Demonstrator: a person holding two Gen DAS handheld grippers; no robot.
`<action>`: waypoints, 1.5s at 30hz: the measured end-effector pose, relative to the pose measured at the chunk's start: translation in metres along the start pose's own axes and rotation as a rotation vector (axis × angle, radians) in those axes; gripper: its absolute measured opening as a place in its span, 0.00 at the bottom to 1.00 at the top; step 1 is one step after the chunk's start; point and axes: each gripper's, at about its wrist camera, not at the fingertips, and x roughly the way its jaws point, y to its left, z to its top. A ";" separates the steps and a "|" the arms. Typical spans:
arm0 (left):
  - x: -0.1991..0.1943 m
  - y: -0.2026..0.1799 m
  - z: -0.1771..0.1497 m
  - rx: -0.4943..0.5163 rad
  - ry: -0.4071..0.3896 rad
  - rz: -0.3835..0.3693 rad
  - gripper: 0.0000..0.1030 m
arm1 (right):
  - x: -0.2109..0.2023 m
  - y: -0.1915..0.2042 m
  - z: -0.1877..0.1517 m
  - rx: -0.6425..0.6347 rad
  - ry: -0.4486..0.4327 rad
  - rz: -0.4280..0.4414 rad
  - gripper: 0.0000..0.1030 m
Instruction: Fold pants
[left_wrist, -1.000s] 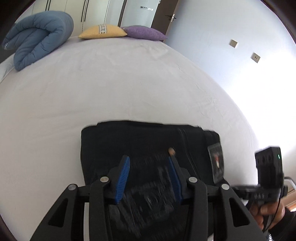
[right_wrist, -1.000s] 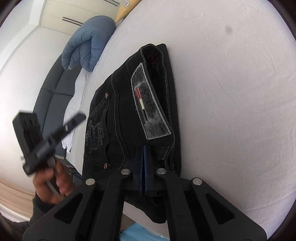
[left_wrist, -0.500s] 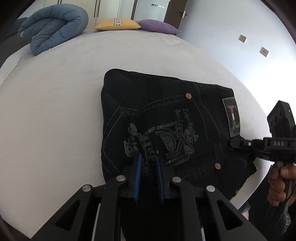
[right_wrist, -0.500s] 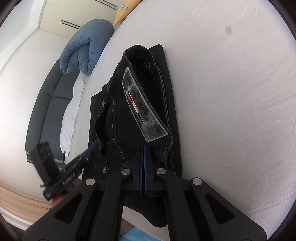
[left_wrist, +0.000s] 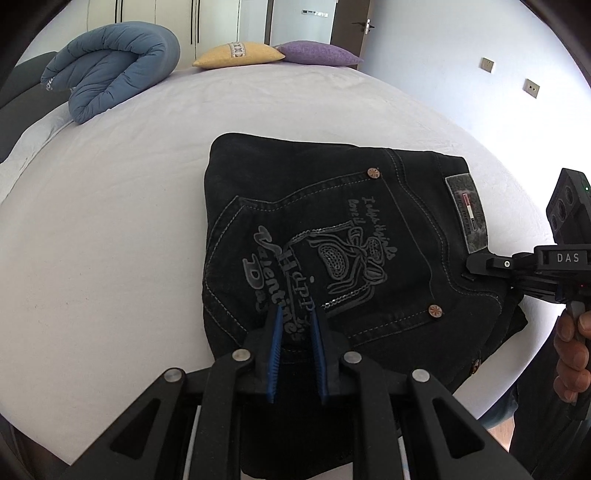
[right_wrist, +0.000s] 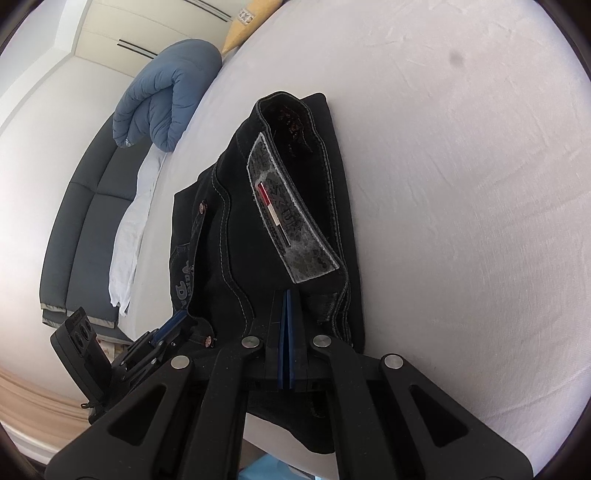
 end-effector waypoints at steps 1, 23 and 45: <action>0.000 0.000 0.000 0.002 0.000 0.002 0.16 | 0.000 0.001 0.000 0.002 0.000 -0.004 0.00; -0.056 0.017 0.019 -0.054 -0.105 -0.005 1.00 | -0.071 0.013 0.020 -0.011 -0.124 -0.081 0.74; 0.041 0.060 0.063 -0.179 0.238 -0.216 0.58 | 0.019 0.007 0.066 0.009 0.073 -0.079 0.34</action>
